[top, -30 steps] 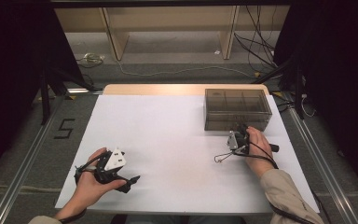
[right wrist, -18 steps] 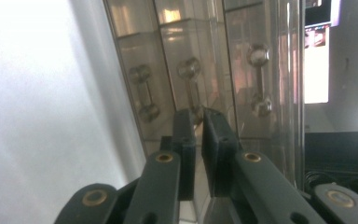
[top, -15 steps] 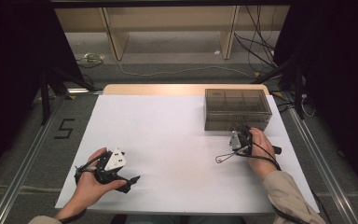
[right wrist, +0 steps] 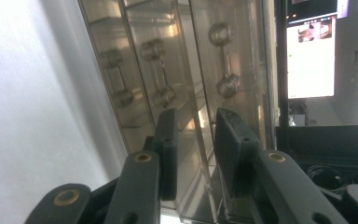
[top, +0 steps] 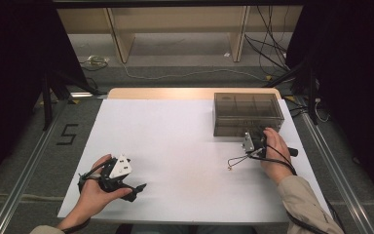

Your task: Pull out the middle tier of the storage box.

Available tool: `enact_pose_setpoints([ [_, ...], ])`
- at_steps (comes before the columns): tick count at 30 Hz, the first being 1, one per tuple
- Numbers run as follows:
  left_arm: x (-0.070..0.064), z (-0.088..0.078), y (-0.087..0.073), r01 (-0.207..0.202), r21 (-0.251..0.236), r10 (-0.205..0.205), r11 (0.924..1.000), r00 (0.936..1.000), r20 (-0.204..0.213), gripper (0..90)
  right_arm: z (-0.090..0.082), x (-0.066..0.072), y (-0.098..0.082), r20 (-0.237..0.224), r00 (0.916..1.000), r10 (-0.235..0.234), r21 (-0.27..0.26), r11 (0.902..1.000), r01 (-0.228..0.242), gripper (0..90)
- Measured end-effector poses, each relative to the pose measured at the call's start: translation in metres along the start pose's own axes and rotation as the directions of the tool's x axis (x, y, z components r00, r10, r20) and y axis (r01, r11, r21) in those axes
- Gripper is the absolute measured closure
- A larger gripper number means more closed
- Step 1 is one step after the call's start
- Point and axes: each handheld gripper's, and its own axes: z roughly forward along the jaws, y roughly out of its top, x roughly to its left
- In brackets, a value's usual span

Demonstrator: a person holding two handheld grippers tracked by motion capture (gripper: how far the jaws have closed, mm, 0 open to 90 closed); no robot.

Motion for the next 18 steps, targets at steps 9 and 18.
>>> enact_pose_setpoints([
  [9, 0.0, 0.001, 0.0, 0.002, 0.0, -0.002, 1.0, 1.0, 0.002, 2.1, 0.009, -0.007, -0.005, -0.078, 0.9966, -0.024, 0.015, 0.9996, 0.025, 69.5],
  [18, 0.0, 0.001, 0.0, 0.006, -0.004, -0.006, 1.0, 1.0, 0.002, 2.2, 0.015, -0.02, -0.006, -0.161, 0.9857, -0.05, 0.02, 0.9984, 0.053, 72.3],
])
